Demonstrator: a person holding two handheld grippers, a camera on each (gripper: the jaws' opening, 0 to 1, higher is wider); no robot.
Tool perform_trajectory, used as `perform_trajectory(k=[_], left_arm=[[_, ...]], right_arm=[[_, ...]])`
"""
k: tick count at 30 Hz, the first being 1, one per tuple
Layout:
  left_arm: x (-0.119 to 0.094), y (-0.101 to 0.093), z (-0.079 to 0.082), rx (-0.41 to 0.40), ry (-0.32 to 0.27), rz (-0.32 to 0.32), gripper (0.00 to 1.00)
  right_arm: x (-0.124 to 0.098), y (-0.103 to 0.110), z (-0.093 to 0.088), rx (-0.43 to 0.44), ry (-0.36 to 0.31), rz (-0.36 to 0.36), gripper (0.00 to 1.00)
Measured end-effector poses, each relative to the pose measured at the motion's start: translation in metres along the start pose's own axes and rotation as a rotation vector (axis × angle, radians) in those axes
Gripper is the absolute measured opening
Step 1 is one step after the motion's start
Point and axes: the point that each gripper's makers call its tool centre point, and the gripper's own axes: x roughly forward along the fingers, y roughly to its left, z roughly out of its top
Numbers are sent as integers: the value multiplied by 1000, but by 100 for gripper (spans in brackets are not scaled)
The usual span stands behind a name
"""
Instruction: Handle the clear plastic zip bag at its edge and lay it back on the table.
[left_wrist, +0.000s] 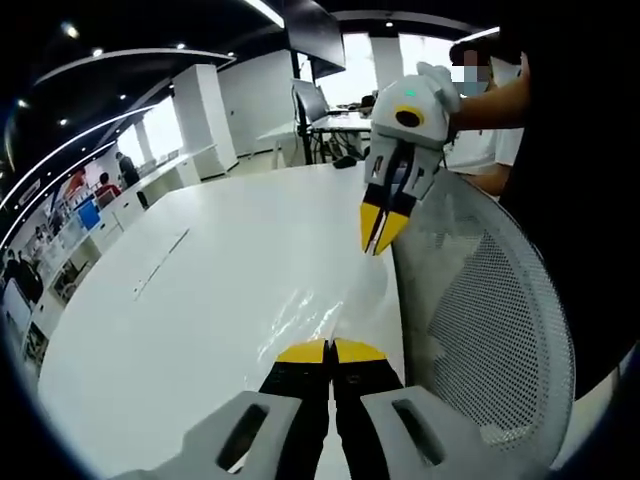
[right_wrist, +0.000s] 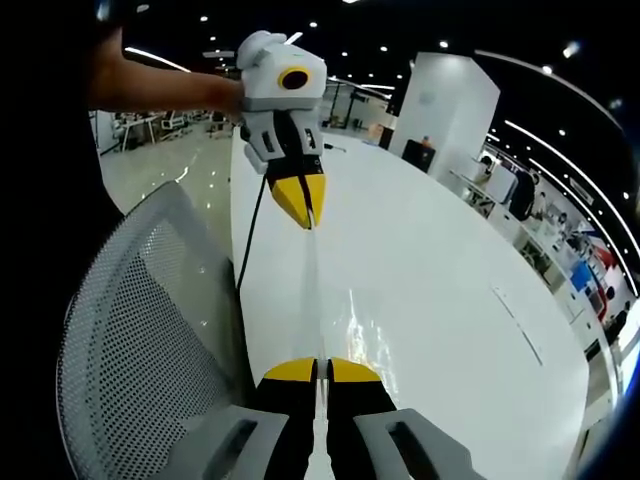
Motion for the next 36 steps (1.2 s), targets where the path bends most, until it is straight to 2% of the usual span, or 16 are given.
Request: perform_trajectory(k=[21,26,36], left_arm=[[-4,4,-2,-8,-3,13,0],[-3,-2,1,8,-6,-8,0],[-1,-5,7,41,-26,-25,0]], right_arm=[[-3,0,-1,10,-5,-7,0],[0,3,-6,-5,19,3,0],[-1,3,-12,43,44,27,0]])
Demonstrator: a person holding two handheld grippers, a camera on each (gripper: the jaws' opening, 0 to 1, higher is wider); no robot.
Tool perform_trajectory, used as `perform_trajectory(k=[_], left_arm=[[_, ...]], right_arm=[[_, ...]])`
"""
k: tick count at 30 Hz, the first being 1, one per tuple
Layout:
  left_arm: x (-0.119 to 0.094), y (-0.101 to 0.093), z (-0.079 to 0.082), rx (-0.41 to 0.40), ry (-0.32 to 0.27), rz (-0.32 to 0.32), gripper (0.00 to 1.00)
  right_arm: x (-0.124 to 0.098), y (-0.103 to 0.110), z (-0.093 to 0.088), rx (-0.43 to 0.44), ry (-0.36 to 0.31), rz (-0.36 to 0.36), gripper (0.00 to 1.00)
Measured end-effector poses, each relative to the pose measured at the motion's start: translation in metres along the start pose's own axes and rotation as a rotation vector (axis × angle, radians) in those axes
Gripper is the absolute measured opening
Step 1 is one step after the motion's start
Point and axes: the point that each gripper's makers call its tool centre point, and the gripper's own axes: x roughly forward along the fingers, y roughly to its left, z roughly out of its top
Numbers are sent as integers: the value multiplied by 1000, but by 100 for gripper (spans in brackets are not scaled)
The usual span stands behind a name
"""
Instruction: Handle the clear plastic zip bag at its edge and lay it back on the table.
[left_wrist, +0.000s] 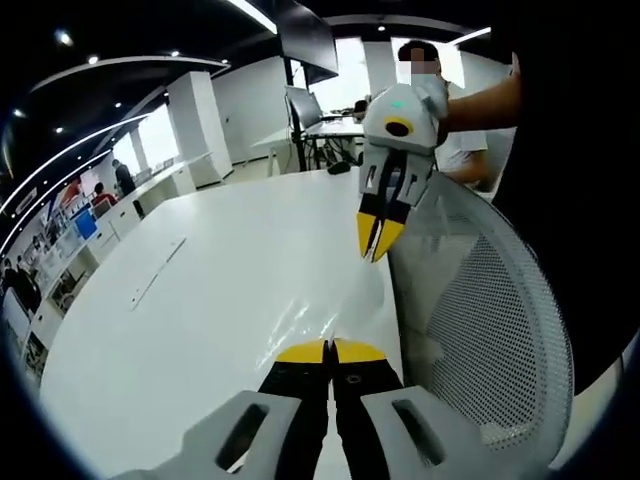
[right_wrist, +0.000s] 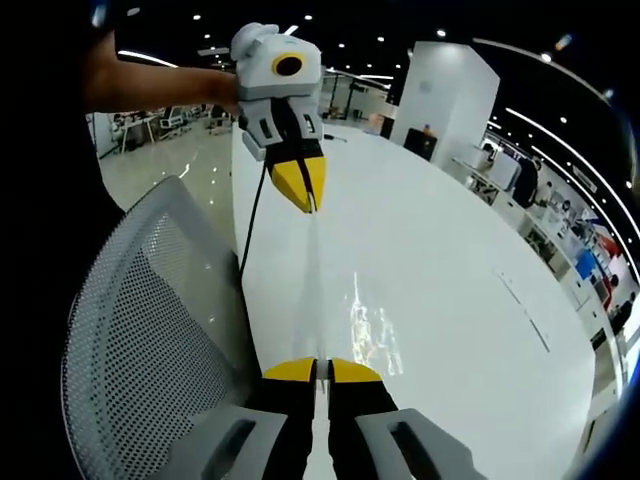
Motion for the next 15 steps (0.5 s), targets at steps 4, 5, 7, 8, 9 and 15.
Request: perform_trajectory(k=[4,5,7,8,9,15], left_arm=[[2,-4,4,27,-6,-18,0],[2,-6,5,31,-8,-27,0],[3,-8,5,43,-3,-40,0],[4,-9,5,48,0,-45,0],[5,-10,6,53,1,-48,0],[9,-14,10,72,2,-65,0]], right_arm=[[-3,-4,-4,7,-4,1,1],[-4,-5,-3,10,-13,5,3],[-8,-6,-1,22,-27,9,5],[-9,-7,1,28,-36,9,5],[-10,-8,2,30,-44,11,5],[-14,-10,11,54,-75,19,7]])
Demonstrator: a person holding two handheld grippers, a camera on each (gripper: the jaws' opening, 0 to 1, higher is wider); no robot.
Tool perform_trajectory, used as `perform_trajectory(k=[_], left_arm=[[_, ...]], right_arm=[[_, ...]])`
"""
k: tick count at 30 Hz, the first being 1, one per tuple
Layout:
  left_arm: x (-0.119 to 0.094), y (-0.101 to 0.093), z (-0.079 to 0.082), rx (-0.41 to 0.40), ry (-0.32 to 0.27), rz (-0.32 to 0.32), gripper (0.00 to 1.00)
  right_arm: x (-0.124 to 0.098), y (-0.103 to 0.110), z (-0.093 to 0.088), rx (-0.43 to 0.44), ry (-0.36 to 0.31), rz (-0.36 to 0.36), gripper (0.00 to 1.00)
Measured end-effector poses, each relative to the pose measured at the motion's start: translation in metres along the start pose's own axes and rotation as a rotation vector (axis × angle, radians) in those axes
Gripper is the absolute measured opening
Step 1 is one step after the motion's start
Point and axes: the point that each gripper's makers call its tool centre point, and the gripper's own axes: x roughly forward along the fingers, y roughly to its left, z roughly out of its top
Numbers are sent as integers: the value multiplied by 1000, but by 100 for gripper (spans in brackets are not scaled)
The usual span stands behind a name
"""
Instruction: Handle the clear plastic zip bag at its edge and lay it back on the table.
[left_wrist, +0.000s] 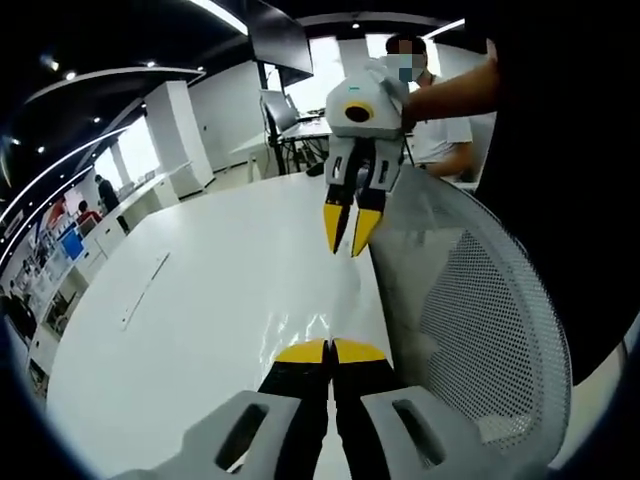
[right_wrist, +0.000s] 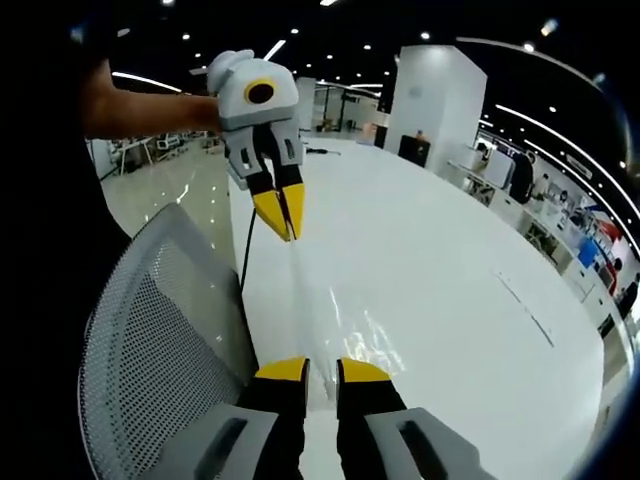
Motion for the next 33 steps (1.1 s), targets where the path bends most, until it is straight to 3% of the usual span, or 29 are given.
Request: perform_trajectory(k=[14,33], left_arm=[[3,-4,-2,17,9,-9,0],[5,-3,1,35,-6,-6,0]], right_arm=[[-4,-5,11,9,-23,10,7],[6,-5,3,21,5,32,7]])
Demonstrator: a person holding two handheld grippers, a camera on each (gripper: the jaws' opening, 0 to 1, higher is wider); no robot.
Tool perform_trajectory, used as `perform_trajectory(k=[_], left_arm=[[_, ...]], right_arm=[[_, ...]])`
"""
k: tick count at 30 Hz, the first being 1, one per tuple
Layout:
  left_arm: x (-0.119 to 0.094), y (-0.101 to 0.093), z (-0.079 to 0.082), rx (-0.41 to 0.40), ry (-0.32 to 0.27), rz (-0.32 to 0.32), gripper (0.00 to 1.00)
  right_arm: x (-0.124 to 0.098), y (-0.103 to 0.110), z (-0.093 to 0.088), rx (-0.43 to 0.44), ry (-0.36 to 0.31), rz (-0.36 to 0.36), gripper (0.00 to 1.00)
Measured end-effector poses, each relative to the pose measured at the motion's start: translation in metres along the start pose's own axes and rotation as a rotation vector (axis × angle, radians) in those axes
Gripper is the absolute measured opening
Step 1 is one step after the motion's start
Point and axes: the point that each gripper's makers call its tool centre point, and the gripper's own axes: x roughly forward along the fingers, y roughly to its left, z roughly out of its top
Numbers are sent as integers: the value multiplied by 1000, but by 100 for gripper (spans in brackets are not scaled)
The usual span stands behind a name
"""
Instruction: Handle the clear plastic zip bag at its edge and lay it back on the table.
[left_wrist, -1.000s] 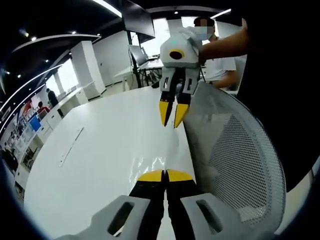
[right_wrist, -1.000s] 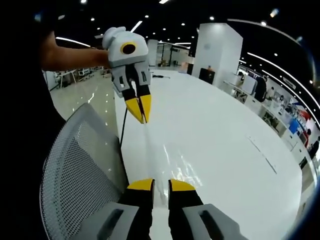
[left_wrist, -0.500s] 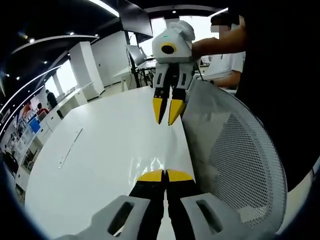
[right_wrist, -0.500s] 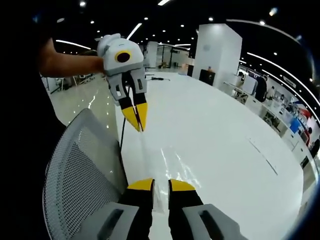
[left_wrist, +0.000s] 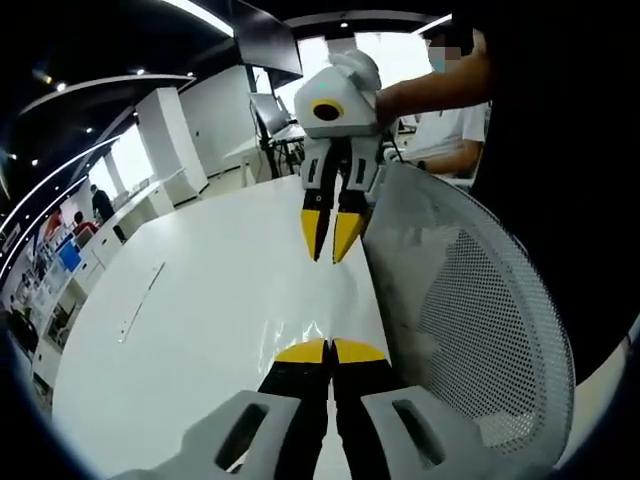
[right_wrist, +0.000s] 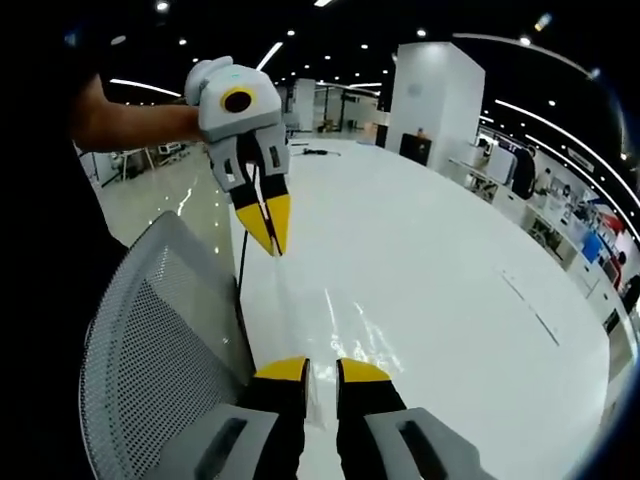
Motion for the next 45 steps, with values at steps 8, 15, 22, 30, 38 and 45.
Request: perform_trajectory(k=[8,15,22,30,38,45], left_arm=[[6,0,8,1,-20,7,0],[10,3,17,9,-42,11,0],[9,5,23,10,-57,17,0],[-2,11,24,-11,-80,47,0],[-4,13,17,-24,-69,63,0],[-6,19,19,-26,-82,90,2]], right_arm=[[7,8,1,22,-6,32,7],[14,18,3,54,-20,66,6],[20,21,3,74,-30,79,3],[20,20,-4,87,-24,65,0],[16,11,-3,149,-34,29,0],[14,7,-4,195,-22,10,0]])
